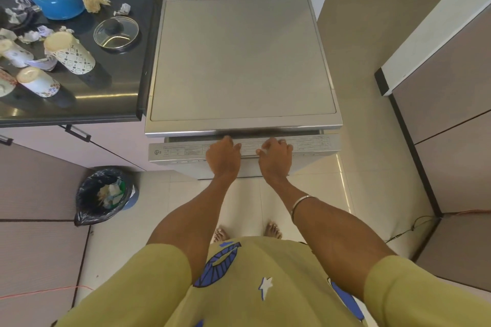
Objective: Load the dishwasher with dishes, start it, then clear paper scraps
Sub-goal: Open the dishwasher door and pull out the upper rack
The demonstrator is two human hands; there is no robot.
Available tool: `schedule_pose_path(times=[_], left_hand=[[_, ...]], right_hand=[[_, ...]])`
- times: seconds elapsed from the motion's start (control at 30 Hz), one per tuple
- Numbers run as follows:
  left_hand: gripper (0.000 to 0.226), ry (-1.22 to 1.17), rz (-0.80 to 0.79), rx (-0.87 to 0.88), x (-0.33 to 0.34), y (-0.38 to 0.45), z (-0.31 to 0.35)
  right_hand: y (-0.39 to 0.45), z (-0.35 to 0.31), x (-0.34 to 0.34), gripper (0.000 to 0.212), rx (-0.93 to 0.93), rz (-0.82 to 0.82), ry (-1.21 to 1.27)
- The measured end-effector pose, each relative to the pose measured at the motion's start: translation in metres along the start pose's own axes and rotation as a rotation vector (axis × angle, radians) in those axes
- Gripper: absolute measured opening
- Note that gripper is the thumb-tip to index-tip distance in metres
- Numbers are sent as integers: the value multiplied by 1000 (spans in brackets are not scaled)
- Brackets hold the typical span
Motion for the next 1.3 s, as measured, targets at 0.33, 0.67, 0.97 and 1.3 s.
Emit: schedule_pose_path(times=[0.33,0.67,0.97,1.3], left_hand=[[63,223,-391,98,43,-10,-26],[69,305,-469,88,48,-40,-34],[60,306,-479,134,44,-96,-55],[70,378,-646,180,60,-180,-109]], right_hand=[[13,9,46,96,-339,-382,-462],[-12,29,54,71,-552,-490,-544],[-58,55,62,68,-564,-520,-600],[-143,104,93,59,-461,-598,-654]])
Point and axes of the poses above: each hand's wrist, its own y-axis towards the middle knuckle, its own x-axis out of the palm, z = x × y, the point moved 9 cm from there along y, towards the middle knuckle, and after that the axes turned 12 degrees about -y, right-handed, at the moved point
